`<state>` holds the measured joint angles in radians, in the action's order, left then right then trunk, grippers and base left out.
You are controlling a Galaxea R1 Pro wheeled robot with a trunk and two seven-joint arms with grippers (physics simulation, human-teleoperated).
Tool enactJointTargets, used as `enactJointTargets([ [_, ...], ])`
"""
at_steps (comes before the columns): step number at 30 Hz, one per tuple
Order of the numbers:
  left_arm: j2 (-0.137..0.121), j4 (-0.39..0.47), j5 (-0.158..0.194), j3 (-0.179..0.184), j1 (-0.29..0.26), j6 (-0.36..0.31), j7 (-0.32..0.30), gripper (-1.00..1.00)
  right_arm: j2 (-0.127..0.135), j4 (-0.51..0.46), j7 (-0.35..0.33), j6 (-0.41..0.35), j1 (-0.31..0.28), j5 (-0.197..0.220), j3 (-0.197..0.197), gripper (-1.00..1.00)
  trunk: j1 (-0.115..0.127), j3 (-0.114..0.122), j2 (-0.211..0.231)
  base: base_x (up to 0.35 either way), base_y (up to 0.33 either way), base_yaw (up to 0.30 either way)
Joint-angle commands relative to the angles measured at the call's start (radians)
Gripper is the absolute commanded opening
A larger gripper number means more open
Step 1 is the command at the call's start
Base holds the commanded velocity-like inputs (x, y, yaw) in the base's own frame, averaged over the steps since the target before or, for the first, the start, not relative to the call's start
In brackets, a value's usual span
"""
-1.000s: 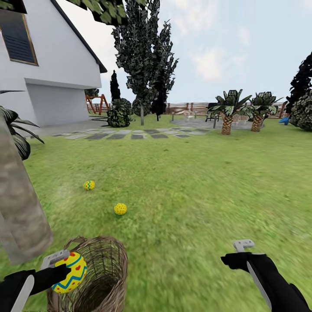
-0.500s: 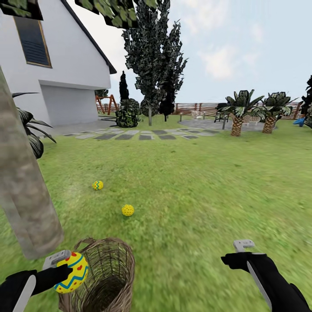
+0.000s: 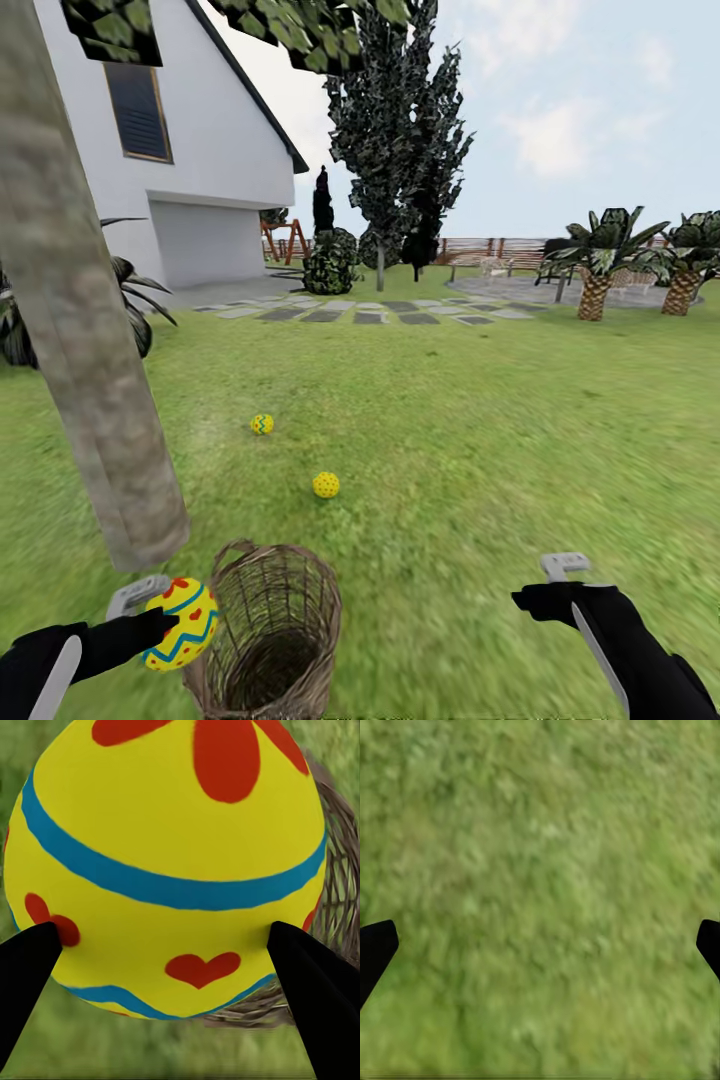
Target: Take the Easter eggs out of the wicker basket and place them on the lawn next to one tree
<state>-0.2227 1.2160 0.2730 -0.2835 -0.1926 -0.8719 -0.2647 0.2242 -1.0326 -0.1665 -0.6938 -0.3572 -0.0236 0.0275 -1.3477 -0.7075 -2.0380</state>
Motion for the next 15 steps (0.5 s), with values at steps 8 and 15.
enactJointTargets([
  [8,0.000,-0.001,-0.005,-0.002,-0.001,-0.004,-0.008,-1.00,0.000,-0.001,-0.005,-0.006,0.000,-0.005,0.000,1.00,0.031,0.024,0.056,-0.219,0.136,0.005],
  [15,-0.002,-0.001,-0.005,-0.003,-0.001,-0.004,-0.008,-1.00,-0.001,-0.001,-0.005,-0.006,-0.001,-0.006,0.000,1.00,0.058,0.046,0.105,-0.177,0.190,0.000],
])
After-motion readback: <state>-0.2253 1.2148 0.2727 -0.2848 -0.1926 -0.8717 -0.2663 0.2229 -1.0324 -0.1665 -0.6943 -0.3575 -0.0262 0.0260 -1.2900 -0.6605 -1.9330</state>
